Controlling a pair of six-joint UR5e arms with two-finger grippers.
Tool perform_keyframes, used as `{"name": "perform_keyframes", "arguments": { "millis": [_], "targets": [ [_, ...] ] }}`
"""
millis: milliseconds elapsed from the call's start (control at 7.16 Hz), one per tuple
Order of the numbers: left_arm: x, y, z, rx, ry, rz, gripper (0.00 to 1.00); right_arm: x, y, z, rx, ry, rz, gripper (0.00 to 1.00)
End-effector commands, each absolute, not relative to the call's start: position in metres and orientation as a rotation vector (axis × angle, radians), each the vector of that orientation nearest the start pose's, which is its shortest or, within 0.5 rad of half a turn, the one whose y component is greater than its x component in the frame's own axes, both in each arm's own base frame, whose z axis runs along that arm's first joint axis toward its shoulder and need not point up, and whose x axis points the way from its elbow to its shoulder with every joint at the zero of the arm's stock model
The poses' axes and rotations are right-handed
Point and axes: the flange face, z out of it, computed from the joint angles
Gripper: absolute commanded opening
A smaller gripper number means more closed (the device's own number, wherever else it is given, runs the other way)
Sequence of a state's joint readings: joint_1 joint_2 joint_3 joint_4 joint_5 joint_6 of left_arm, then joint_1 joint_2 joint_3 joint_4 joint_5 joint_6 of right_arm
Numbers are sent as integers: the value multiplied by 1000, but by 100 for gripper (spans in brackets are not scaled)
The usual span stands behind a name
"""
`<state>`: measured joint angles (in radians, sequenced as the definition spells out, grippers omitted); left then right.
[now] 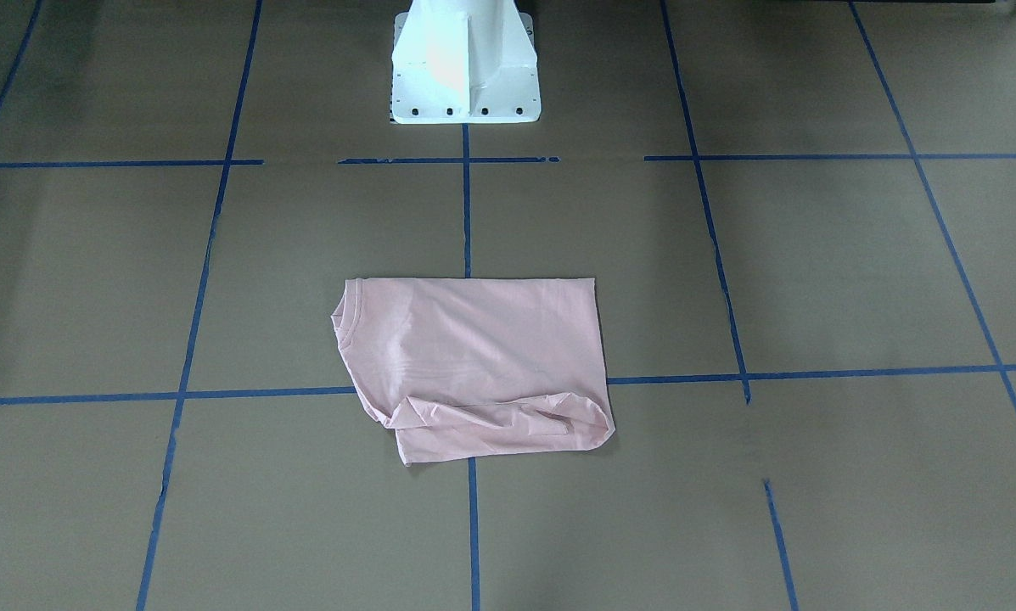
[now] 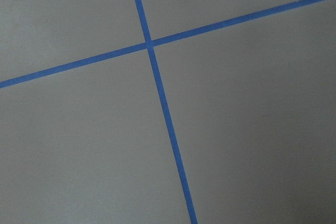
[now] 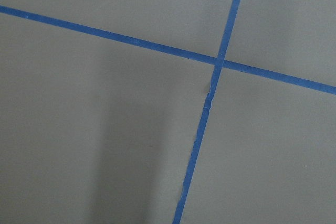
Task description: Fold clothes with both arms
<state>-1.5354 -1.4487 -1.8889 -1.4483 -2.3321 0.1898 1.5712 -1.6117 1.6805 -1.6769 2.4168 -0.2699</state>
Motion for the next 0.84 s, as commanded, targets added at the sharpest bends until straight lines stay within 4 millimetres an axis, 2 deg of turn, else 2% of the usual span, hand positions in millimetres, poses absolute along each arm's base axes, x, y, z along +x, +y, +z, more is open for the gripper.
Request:
{"name": "perform_keyframes", "arguments": {
  "millis": [0, 140, 279, 559, 698],
  "targets": [
    [-50, -436, 594, 89, 761, 226, 100, 61, -471, 628, 87, -848, -235, 100],
    [-50, -434, 611, 54, 756, 212, 100, 60, -471, 626, 92, -850, -236, 100],
    [-51, -414, 626, 27, 767, 200, 100, 60, -471, 621, 101, -854, -240, 100],
    [-52, -407, 626, 38, 768, 204, 100, 60, -471, 612, 114, -848, -240, 100],
    [-52, -408, 614, 64, 766, 213, 100, 61, -473, 610, 120, -842, -243, 100]
  ]
}}
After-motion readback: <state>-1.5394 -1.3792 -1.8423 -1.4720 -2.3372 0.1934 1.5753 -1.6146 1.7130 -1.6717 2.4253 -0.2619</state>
